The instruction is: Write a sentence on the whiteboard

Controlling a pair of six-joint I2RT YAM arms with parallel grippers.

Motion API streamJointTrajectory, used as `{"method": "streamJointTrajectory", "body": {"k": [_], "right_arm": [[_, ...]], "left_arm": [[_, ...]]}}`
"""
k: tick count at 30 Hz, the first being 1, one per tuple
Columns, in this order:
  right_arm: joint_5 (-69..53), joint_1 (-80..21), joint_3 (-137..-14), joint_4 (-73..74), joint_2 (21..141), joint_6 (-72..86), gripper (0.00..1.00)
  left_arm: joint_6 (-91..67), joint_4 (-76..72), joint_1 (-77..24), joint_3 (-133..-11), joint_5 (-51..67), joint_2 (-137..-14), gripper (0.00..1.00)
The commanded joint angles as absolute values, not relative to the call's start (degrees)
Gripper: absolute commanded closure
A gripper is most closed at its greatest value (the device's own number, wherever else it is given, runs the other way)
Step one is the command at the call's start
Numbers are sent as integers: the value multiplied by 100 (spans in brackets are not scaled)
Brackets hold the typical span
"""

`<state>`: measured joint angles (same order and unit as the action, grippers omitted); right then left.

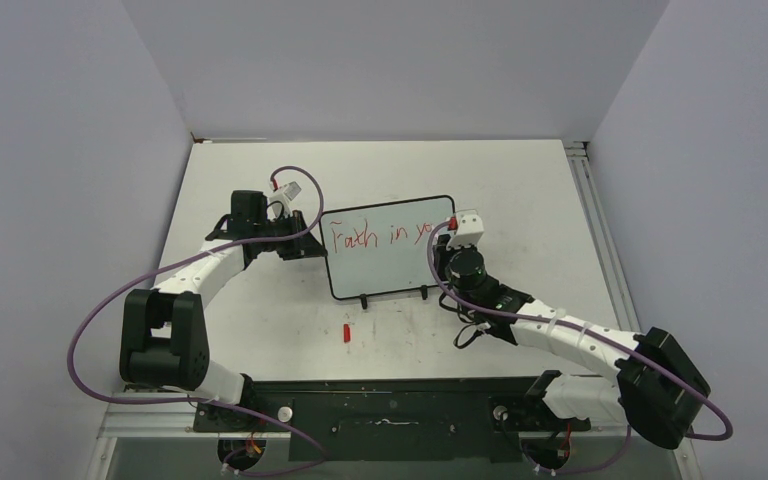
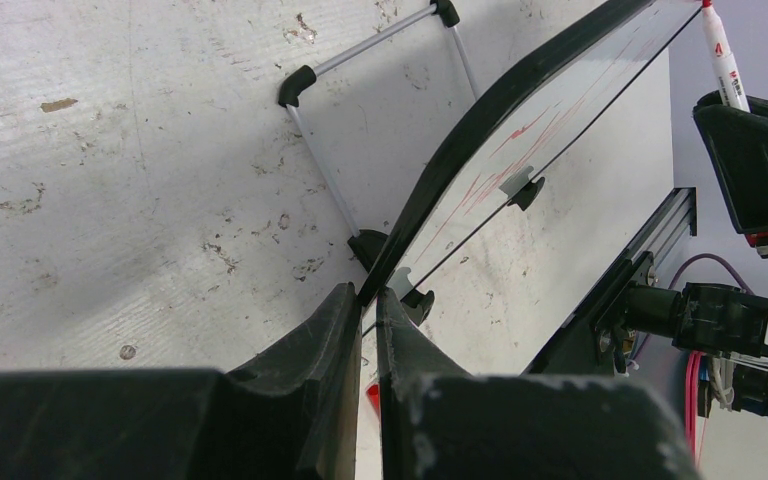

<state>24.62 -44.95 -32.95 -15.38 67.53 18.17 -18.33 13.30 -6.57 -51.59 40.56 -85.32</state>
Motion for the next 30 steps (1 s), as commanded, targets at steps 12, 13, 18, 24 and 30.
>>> {"method": "streamJointTrajectory", "body": {"k": [12,13,18,24,30], "right_arm": [[2623,-4450,-3522,-1360,6285,1643,95],[2625,-4433,-3529,-1350,6298,1622,95],[2520,-4385,-3560,-1413,6456,1587,95],[2405,-4342,-3586,-1560,6663,1584,95],[2356,-4294,-3578,-1660,6777,1573,95]], "left_arm": [[-1750,1366,-685,-5383,4042,-8340,95],[-1745,1375,-676,-5387,4030,-8341,95],[-1728,1393,-685,-5386,4014,-8328,95],[-1723,1391,-685,-5376,4015,-8333,95],[-1723,1392,-685,-5376,4012,-8337,95]]}}
